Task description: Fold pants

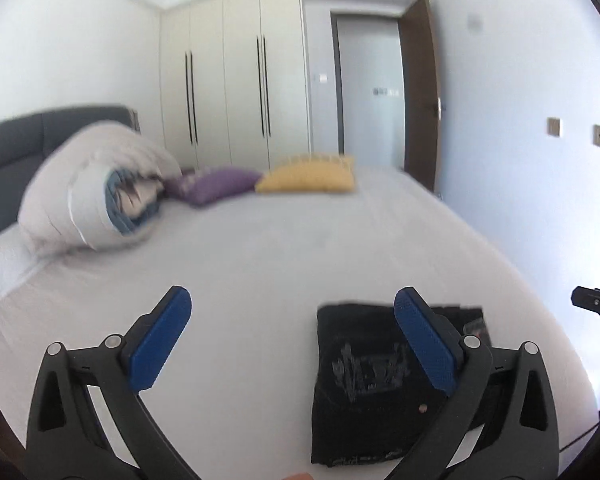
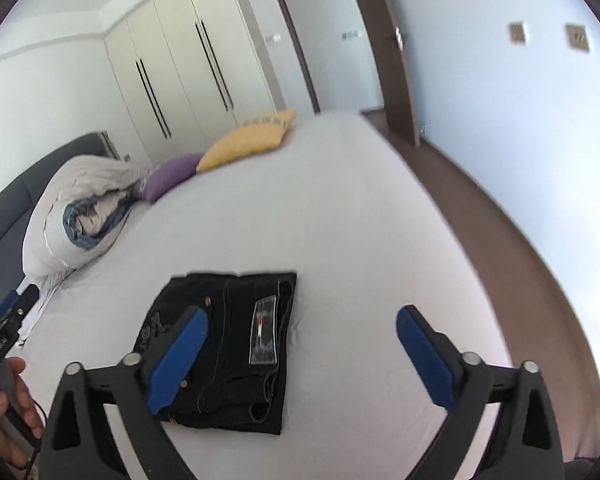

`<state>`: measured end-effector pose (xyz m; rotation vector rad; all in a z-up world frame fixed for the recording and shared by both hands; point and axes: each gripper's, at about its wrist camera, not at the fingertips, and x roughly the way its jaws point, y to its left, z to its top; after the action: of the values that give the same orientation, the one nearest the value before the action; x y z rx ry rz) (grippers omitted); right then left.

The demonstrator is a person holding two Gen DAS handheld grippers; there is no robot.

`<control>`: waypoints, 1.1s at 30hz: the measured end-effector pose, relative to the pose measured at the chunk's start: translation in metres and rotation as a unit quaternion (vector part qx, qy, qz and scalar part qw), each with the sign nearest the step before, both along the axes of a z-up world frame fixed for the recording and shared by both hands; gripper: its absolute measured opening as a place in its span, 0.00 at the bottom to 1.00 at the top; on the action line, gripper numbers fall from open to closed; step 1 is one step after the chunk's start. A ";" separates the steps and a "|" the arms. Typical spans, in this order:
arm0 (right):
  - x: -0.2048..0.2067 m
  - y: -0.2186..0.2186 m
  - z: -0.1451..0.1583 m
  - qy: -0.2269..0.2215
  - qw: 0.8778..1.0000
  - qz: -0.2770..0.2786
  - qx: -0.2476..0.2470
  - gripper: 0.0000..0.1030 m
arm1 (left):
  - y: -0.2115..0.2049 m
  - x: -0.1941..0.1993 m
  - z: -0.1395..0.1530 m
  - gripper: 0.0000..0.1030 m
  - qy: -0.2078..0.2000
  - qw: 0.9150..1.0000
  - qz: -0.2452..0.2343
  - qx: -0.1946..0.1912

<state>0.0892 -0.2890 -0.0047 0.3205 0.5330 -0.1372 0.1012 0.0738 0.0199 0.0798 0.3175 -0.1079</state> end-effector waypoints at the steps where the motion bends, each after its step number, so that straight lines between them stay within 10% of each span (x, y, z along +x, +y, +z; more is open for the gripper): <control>1: -0.019 0.005 0.019 -0.037 0.999 -0.014 -0.023 1.00 | -0.002 -0.021 0.015 1.00 -0.029 1.000 0.008 0.004; 10: -0.114 0.034 0.137 -0.196 0.971 -0.045 -0.129 1.00 | -0.013 -0.110 0.123 1.00 -0.101 0.995 -0.005 0.016; 15: -0.138 0.049 0.163 -0.209 0.968 -0.022 -0.136 1.00 | -0.003 -0.132 0.146 1.00 -0.058 0.998 -0.033 0.021; 33: -0.101 0.075 0.054 0.037 0.996 -0.023 -0.082 1.00 | -0.038 -0.059 0.016 1.00 0.188 0.982 -0.004 0.026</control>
<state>-0.0113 -0.2140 0.0491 0.1687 0.5841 -0.2374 0.0418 0.0360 0.0356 0.1122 0.6978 -0.1221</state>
